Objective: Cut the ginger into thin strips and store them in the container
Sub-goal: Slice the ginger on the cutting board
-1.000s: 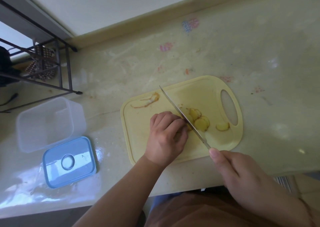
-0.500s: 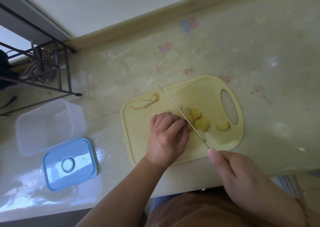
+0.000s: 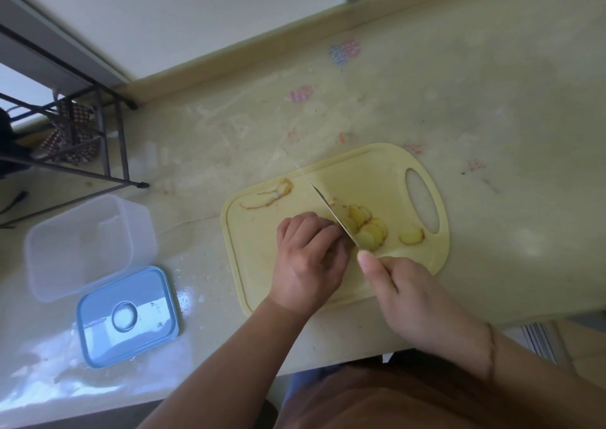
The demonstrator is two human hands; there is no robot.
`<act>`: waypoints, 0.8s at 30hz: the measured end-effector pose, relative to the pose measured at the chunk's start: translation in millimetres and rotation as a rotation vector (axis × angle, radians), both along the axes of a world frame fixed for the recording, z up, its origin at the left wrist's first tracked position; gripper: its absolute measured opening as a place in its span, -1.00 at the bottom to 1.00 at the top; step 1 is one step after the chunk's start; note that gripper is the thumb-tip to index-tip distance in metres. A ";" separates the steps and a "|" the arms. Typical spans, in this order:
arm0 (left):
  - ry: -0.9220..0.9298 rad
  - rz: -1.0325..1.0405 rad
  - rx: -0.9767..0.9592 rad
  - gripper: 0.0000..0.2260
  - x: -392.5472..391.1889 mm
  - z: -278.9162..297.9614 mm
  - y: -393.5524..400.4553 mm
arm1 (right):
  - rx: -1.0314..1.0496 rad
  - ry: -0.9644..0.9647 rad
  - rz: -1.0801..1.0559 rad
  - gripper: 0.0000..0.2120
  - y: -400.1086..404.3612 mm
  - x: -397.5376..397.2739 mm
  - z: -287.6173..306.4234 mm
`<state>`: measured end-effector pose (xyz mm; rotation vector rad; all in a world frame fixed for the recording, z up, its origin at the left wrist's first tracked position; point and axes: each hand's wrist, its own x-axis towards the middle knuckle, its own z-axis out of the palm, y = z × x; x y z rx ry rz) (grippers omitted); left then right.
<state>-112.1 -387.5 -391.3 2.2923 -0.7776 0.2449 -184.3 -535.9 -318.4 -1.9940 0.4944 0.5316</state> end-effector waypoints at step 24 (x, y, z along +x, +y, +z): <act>0.015 0.000 -0.024 -0.97 0.5 1.2 0.9 | -0.014 0.010 0.034 -0.49 -4.8 -19.7 30.5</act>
